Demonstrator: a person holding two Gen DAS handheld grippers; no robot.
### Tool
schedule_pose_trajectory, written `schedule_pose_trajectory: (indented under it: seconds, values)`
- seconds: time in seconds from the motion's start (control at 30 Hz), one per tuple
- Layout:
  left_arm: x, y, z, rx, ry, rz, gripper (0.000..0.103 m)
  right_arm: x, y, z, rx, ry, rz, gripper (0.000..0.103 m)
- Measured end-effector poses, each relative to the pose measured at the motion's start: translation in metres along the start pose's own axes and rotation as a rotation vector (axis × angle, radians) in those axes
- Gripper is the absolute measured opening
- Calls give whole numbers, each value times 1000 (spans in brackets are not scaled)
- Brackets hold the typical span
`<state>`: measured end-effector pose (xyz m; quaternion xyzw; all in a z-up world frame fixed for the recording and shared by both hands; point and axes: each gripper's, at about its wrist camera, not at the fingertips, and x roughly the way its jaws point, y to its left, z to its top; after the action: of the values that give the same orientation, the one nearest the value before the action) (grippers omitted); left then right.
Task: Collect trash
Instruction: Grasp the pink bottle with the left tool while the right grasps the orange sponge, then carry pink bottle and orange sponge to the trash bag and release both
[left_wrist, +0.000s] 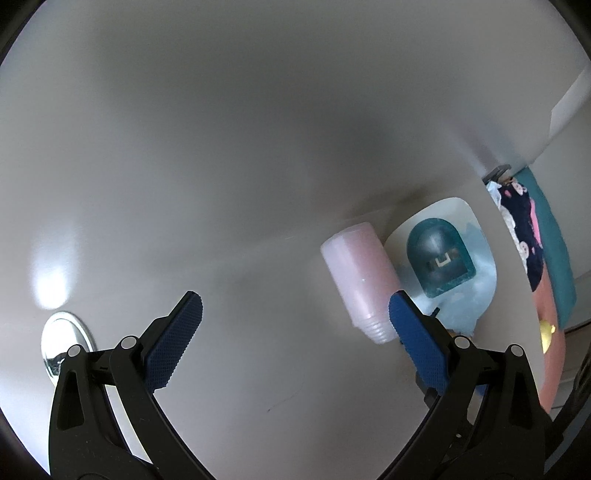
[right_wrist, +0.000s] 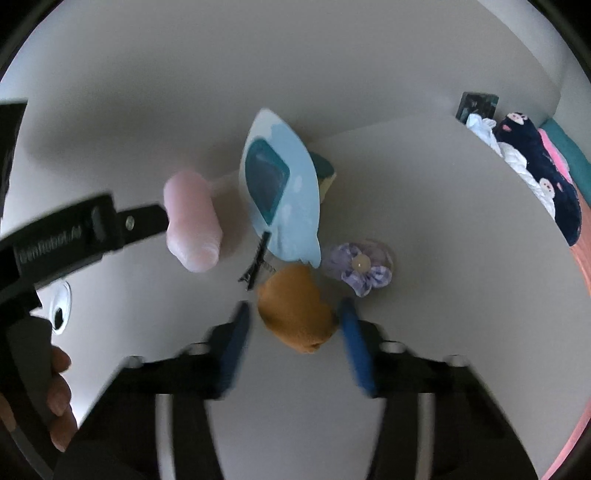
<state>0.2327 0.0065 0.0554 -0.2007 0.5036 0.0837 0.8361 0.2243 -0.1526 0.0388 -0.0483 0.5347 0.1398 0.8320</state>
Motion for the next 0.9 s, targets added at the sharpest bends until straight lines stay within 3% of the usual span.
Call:
schedule_pose_trajectory:
  seconds: [0.2, 0.37, 0.43, 0.5, 0.73, 0.9]
  values:
    - [10, -15, 11, -19, -4, 16, 95, -13, -7, -8, 34, -31, 23, 43]
    - [22, -26, 17, -69, 42, -46, 85, -20, -14, -16, 67, -30, 44, 43]
    - [25, -34, 19, -49, 40, -48, 77, -23, -16, -18, 69, -31, 51, 43]
    - [29, -41, 19, -15, 47, -37, 42, -26, -18, -20, 70, -35, 55, 43]
    - [28, -39, 11, 28, 27, -33, 39, -45, -34, -34, 96, -53, 74, 43]
    - [6, -26, -5, 84, 3, -37, 39, -62, -50, -53, 135, -71, 81, 43]
